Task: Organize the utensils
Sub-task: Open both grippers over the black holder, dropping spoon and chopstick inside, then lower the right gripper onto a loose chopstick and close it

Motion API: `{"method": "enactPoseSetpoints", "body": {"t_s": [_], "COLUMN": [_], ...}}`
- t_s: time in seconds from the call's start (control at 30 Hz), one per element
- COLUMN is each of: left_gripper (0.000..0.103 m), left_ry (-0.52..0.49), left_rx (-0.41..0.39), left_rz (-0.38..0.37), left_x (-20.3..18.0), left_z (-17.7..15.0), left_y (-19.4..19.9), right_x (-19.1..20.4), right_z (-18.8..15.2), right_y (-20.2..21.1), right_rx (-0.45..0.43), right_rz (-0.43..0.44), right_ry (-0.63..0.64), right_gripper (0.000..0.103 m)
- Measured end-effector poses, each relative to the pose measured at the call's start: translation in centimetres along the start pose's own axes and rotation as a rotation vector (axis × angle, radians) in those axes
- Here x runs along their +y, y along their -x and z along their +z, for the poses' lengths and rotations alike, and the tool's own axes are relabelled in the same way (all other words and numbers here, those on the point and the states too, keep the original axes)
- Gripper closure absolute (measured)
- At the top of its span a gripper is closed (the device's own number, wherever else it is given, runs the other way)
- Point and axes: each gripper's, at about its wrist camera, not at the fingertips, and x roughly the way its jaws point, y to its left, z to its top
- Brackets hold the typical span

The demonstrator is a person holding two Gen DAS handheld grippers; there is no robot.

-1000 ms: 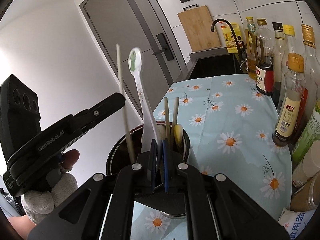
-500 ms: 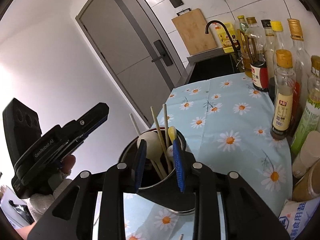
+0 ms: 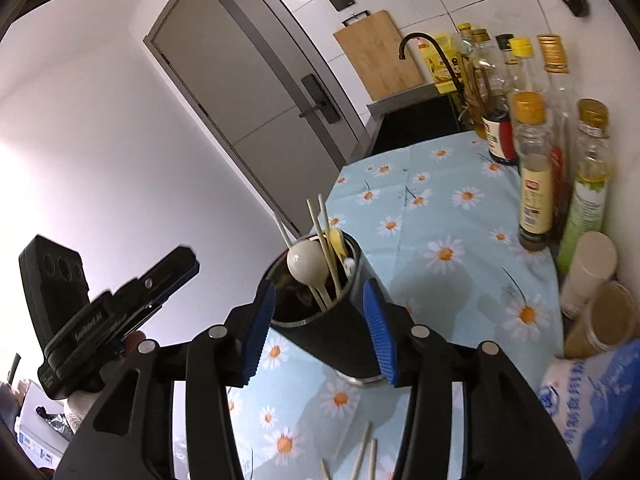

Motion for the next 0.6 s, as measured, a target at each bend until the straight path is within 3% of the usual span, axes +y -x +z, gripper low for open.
{"method": "enactPoseSetpoints", "body": {"t_s": [0.23,0.6], "left_gripper": [0.064,0.064], "left_ry": [0.012,0.049], "left_rx": [0.089,0.177], "left_rz": [0.002,0.025], "left_x": [0.0,0.9], "left_z": [-2.6,-7.0], "left_y": [1.4,2.5], "right_x": [0.2,-0.2], "right_z": [-1.8,-6.2], "right_y": [1.7,-0.1], "right_rx": [0.105,0.341], "right_rz": [-0.016,-0.031], "right_ry": [-0.001,-0.063], "right_gripper": [0.056,0.056]}}
